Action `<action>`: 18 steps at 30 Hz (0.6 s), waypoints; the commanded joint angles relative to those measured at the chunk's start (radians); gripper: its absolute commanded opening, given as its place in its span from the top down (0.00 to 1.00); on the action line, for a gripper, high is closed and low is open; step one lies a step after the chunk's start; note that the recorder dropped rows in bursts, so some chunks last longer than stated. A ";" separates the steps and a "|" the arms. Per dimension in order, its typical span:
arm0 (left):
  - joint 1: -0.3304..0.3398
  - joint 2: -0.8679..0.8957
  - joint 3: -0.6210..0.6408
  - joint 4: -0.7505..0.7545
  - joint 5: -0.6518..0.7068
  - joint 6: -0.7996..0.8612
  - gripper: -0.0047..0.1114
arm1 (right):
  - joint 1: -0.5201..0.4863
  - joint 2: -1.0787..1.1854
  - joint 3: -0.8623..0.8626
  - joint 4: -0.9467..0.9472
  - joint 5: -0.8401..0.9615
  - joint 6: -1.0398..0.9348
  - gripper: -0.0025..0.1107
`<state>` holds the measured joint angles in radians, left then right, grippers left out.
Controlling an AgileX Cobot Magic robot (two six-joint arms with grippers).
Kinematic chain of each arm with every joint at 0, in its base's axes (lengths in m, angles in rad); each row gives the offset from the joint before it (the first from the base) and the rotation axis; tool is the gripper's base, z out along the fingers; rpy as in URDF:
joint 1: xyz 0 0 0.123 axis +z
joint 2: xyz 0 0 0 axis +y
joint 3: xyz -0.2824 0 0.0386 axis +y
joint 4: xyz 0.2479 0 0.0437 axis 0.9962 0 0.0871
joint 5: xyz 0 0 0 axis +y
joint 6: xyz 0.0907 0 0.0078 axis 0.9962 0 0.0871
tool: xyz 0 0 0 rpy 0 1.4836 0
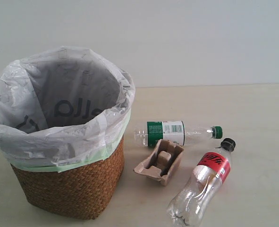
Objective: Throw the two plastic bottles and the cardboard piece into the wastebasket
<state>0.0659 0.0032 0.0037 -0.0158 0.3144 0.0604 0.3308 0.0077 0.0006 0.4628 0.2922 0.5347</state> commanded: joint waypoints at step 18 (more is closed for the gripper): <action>-0.006 -0.003 -0.004 -0.002 -0.008 -0.009 0.03 | 0.011 -0.008 -0.001 -0.002 -0.300 -0.131 0.98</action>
<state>0.0659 0.0032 0.0037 -0.0158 0.3144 0.0604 0.3308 0.0077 0.0006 0.4694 0.0385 0.4878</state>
